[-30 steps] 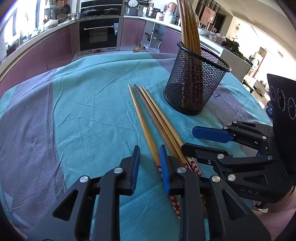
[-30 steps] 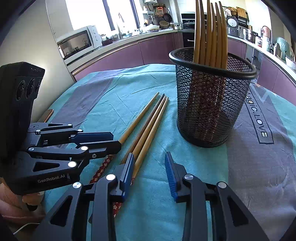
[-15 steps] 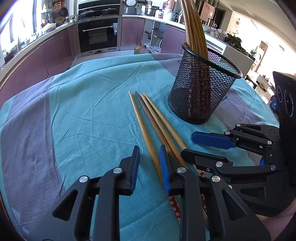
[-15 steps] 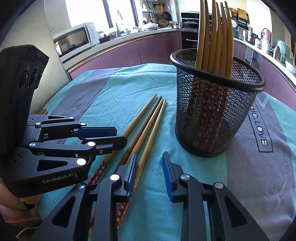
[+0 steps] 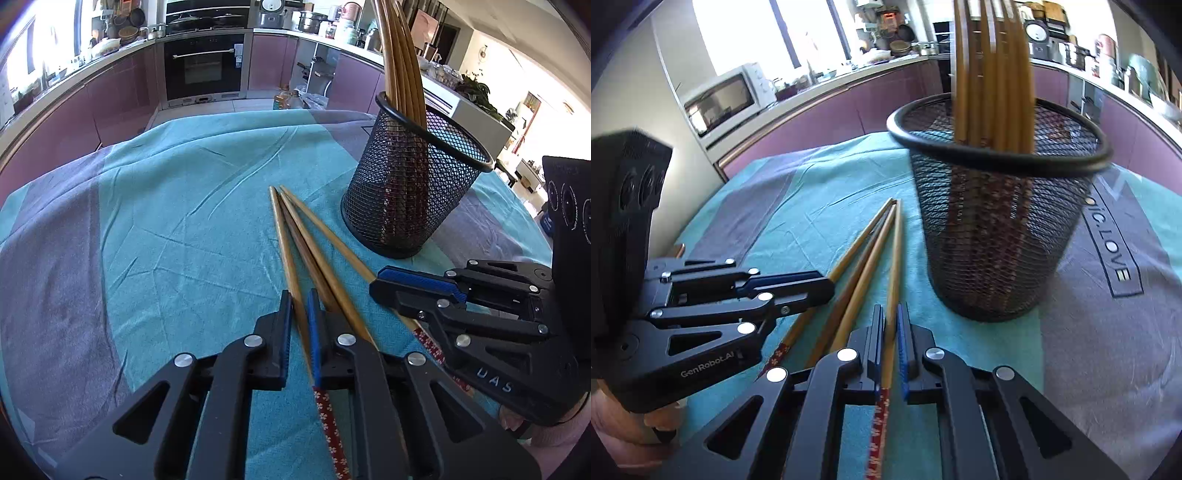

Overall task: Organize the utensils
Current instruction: 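Grasp a chopstick with the right tool while the left tool grasps another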

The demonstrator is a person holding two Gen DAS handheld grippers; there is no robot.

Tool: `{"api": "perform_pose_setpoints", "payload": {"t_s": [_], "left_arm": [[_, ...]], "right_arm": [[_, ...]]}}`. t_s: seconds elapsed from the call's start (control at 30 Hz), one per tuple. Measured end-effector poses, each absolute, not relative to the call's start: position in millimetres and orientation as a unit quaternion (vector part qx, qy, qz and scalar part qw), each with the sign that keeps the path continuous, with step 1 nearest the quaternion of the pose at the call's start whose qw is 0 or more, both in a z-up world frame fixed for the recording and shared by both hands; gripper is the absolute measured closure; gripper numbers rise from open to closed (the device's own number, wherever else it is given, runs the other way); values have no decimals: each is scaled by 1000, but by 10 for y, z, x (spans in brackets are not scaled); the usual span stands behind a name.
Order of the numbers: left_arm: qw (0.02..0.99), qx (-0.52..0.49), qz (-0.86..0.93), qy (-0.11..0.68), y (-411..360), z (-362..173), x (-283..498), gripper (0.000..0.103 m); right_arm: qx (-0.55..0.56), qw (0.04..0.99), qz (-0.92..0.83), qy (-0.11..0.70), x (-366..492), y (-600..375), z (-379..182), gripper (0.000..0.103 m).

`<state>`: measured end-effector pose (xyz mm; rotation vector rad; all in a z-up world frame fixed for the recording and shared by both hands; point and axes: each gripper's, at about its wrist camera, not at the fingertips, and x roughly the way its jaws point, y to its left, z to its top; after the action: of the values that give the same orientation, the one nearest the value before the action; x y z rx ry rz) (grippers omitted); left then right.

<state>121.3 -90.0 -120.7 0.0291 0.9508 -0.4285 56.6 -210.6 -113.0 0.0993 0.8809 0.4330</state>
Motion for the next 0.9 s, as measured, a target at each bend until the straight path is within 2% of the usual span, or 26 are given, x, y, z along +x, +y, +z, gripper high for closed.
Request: {"api": "perform_pose_setpoints", "payload": {"t_s": [0.27,0.8,0.9], "left_arm": [[870,6,-216,443,-877,-1112,1074,95],[863,14,-219,455,-847,-1196,1034,96],[870,14,-220,441,-782,-1138,1031,91]], "right_arm": [[57,882,232,406,408,-2199,-1023,98],[23,867,246,433,441,-2009,-1121,96],[16,867,245,435,454,-1988,-1131,95]]}}
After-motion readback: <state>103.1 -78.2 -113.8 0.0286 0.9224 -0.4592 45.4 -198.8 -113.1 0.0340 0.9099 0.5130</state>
